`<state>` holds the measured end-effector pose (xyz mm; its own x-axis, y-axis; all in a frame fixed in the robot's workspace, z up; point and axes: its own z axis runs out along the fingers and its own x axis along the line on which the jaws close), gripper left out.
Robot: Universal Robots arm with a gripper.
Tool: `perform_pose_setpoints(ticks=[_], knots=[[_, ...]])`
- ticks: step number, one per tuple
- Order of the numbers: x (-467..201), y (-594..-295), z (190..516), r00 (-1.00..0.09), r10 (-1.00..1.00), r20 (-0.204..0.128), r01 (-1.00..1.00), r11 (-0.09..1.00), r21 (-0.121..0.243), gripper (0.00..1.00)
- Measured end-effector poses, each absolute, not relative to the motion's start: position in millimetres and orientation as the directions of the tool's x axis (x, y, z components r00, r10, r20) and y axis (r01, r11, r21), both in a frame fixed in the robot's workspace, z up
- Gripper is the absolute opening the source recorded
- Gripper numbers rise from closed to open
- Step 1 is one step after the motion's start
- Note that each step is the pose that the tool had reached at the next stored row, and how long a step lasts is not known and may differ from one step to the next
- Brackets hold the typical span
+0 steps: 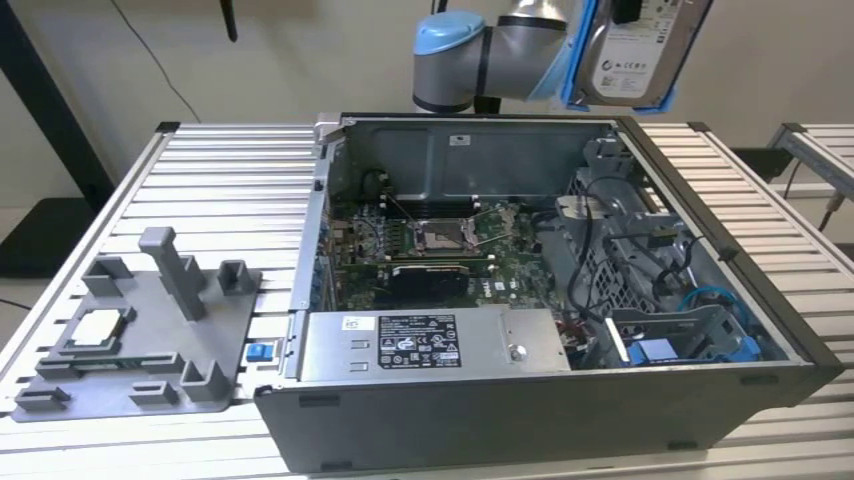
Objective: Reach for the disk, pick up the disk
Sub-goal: 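Pick up the disk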
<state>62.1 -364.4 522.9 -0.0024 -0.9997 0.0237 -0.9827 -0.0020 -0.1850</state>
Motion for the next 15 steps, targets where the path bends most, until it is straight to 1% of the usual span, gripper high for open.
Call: perform_pose_setpoints(ticks=[15], knots=[[63.6,-365.4,522.9,-0.002,-1.000,0.024,-0.983,-0.002,-0.185,0.00]])
